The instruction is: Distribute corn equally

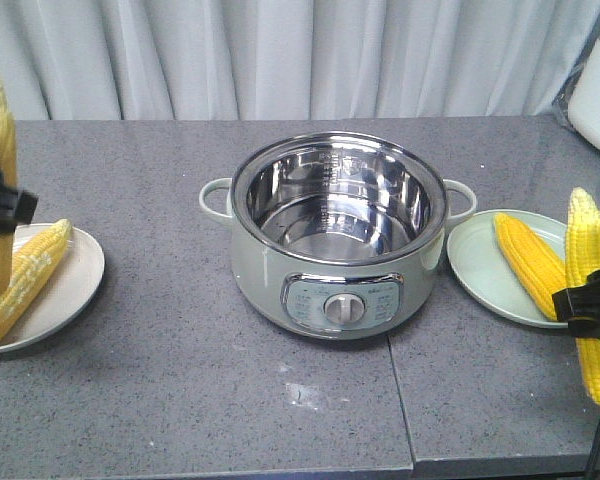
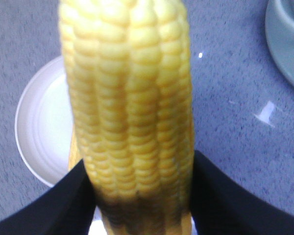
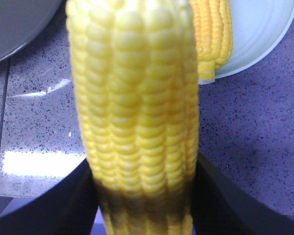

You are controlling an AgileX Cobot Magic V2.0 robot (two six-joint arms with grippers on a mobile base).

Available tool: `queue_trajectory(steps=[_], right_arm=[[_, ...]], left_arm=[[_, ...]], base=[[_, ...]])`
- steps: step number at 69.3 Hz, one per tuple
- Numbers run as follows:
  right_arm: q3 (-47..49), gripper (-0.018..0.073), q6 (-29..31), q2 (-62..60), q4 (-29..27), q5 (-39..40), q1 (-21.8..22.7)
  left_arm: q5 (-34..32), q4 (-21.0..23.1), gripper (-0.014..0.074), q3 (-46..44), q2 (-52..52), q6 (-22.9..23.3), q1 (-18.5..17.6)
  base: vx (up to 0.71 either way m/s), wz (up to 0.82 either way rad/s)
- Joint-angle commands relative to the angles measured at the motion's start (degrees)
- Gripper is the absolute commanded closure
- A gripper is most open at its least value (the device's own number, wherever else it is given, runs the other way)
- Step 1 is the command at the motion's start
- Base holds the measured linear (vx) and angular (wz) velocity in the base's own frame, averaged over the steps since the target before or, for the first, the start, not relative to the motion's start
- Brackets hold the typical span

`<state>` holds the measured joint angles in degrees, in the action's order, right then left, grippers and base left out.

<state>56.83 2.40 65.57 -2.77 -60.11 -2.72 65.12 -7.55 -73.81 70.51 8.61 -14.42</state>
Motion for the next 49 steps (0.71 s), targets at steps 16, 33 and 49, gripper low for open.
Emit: queue_trajectory(steps=[16, 33, 49], right_arm=[[1.4, 0.0316, 0.3, -1.2, 0.2, 2.1, 0.5], [1.4, 0.0316, 0.3, -1.2, 0.2, 2.1, 0.5], [1.4, 0.0316, 0.3, -1.2, 0.2, 2.1, 0.5]], left_arm=[[-4.6, -0.3, 0.0379, 10.7, -8.4, 6.3, 0.2], [-5.8, -0.3, 0.0379, 15.6, -11.0, 7.6, 0.2], [-5.0, 0.0, 0.0379, 15.7, -10.9, 7.6, 0.2]], base=[[0.0, 0.0], [0.0, 0.0], [0.0, 0.0]])
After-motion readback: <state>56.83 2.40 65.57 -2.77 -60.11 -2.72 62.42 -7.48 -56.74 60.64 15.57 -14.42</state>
